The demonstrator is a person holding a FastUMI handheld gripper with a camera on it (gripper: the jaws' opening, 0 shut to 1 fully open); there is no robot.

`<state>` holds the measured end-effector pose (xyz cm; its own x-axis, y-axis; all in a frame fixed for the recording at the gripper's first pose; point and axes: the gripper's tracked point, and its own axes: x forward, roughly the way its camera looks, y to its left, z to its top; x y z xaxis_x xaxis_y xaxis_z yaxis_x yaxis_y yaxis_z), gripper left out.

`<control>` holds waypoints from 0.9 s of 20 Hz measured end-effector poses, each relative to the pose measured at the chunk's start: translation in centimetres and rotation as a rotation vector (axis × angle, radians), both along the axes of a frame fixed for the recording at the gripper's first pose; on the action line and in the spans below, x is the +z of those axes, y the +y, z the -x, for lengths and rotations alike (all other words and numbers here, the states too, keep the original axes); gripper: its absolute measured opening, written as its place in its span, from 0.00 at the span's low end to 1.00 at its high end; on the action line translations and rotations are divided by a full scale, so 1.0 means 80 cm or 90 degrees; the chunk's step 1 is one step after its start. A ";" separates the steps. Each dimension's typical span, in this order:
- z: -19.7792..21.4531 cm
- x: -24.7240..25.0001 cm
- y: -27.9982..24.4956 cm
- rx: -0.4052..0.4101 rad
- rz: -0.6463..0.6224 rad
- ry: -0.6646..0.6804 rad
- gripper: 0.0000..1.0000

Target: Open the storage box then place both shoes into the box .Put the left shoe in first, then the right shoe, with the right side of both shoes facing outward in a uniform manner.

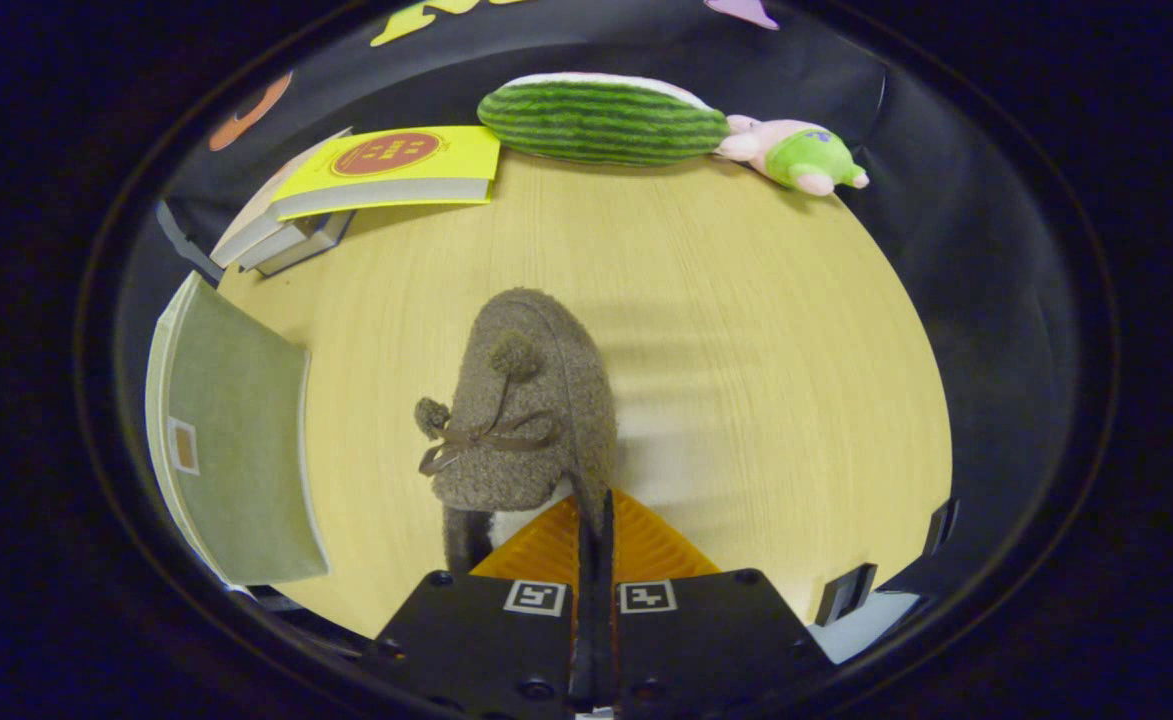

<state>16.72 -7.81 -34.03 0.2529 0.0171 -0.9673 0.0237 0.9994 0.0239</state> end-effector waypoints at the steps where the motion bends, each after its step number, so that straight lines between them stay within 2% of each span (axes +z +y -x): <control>1: 0.001 0.010 0.001 -0.003 -0.002 -0.004 0.06; 10: 0.004 0.096 0.050 -0.025 -0.081 -0.046 0.06; 18: 0.020 0.186 0.159 0.027 -0.107 -0.096 0.06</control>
